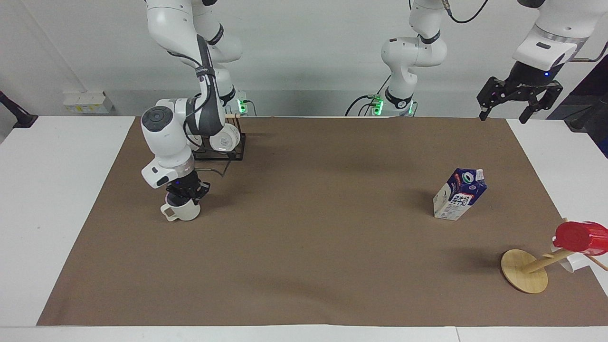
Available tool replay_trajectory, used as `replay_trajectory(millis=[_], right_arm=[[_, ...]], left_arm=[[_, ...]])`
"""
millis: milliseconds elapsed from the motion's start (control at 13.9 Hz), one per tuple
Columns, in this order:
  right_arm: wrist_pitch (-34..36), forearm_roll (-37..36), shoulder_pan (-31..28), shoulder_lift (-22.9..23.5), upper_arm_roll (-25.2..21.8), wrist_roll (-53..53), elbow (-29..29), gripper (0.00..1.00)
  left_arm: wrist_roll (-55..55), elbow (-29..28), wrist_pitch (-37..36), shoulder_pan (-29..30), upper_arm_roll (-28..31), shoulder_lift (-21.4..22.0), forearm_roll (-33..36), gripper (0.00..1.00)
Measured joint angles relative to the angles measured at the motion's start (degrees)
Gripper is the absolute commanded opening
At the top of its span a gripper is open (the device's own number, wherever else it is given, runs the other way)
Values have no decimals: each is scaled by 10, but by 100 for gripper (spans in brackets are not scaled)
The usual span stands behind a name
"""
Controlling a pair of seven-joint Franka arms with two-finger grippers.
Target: Place cup and milk on table
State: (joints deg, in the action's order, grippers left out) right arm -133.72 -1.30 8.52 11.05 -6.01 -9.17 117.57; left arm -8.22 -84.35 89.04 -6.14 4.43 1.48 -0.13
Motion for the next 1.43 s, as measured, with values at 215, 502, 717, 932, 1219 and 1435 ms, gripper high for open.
replay_trajectory(millis=[215,502,717,932,1219,1435], right_arm=[[19,0,19,-4,1,-41,-25,0],[140,0,20,-32,1,-46,-92,0],[170,0,44,-39,1,-57,-118,0],[169,-1,98,-33,2,-114,-129,0],[169,-1,175,6,3,-216,-174,0],[168,-1,206,38,4,-259,-192,0]], left_arm=[[0,0,0,0,0,0,0,100],[0,0,0,0,0,0,0,100],[0,0,0,0,0,0,0,100],[0,0,0,0,0,0,0,100],[0,0,0,0,0,0,0,100],[0,0,0,0,0,0,0,100]])
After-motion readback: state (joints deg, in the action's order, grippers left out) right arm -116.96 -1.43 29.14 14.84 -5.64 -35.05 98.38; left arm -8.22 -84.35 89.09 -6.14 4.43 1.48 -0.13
